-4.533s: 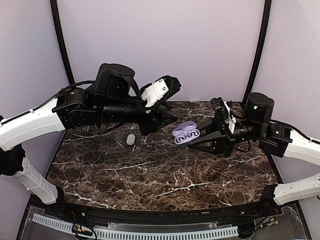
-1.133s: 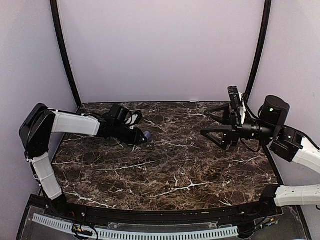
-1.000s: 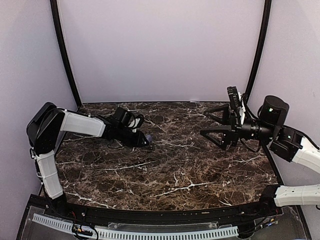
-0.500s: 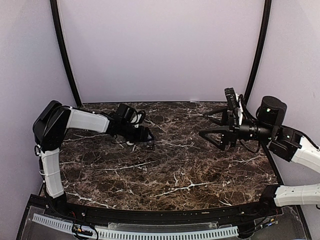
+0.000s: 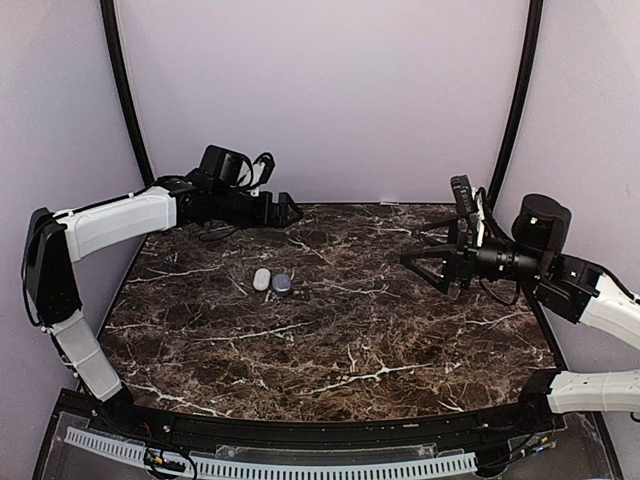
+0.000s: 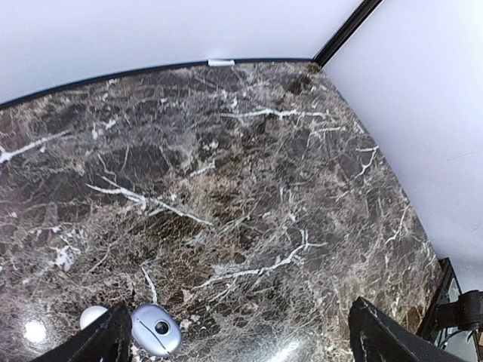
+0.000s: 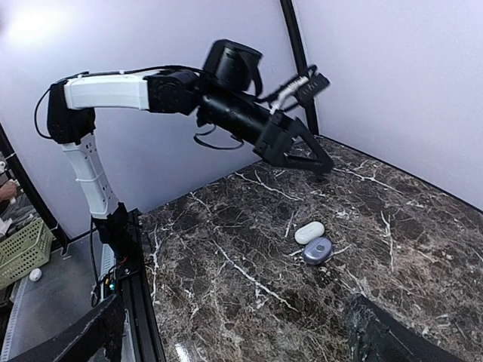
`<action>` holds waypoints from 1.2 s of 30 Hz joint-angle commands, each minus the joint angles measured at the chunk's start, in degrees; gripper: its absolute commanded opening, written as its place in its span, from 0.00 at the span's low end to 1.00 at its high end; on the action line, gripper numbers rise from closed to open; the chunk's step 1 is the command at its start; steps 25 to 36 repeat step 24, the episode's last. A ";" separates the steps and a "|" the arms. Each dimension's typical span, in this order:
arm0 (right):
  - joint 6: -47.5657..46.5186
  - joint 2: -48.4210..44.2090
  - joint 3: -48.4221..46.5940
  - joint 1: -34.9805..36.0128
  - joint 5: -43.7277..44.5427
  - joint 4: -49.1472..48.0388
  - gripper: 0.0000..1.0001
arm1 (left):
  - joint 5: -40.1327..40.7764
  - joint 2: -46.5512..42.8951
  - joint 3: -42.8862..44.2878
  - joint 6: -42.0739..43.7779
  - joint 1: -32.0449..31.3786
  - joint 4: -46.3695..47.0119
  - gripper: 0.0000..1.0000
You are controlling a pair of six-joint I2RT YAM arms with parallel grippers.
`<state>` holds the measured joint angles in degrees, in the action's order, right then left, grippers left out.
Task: Insert the wireless bluetooth earbuds into the charging case
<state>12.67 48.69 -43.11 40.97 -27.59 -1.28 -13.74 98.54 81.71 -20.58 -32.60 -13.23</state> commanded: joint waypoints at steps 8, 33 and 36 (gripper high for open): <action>12.73 -5.49 11.31 -11.87 0.42 -7.41 0.99 | 8.96 -24.41 -18.52 -5.35 7.90 0.02 0.99; 17.25 -6.53 19.91 -18.57 2.21 -11.76 0.99 | 12.82 -34.30 -36.93 -10.39 8.25 9.42 0.99; 17.25 -6.53 19.91 -18.57 2.21 -11.76 0.99 | 12.82 -34.30 -36.93 -10.39 8.25 9.42 0.99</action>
